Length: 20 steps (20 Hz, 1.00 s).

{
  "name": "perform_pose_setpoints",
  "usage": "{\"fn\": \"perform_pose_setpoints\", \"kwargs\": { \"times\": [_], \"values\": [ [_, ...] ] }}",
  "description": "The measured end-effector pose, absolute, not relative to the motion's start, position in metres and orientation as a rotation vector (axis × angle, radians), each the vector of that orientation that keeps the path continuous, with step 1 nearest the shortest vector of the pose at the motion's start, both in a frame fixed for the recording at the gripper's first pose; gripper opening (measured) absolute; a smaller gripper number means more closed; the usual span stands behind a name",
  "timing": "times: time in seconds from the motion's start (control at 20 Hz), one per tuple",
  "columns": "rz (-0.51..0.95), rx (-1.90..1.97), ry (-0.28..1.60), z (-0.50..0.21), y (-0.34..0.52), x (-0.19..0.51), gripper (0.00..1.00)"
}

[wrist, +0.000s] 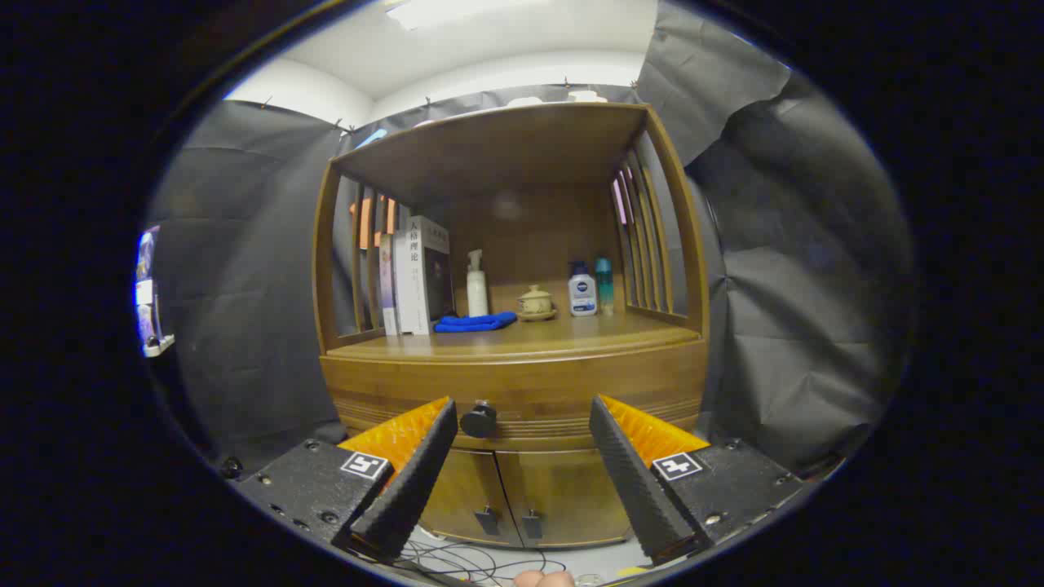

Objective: Pull open the drawer, take out the items inside it, and place them on the countertop above the cabinet.

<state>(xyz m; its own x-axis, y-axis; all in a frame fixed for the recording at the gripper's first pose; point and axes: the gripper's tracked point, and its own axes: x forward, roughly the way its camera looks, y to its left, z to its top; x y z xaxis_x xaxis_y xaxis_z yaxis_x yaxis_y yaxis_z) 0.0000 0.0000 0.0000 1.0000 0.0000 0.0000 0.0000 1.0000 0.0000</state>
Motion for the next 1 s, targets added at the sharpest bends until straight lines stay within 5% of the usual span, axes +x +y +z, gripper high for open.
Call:
{"fn": "perform_pose_setpoints", "kwargs": {
  "times": [1.0],
  "values": [
    [0.002,-0.04,0.015,-0.012,0.007,-0.003,1.0]
  ]
}}
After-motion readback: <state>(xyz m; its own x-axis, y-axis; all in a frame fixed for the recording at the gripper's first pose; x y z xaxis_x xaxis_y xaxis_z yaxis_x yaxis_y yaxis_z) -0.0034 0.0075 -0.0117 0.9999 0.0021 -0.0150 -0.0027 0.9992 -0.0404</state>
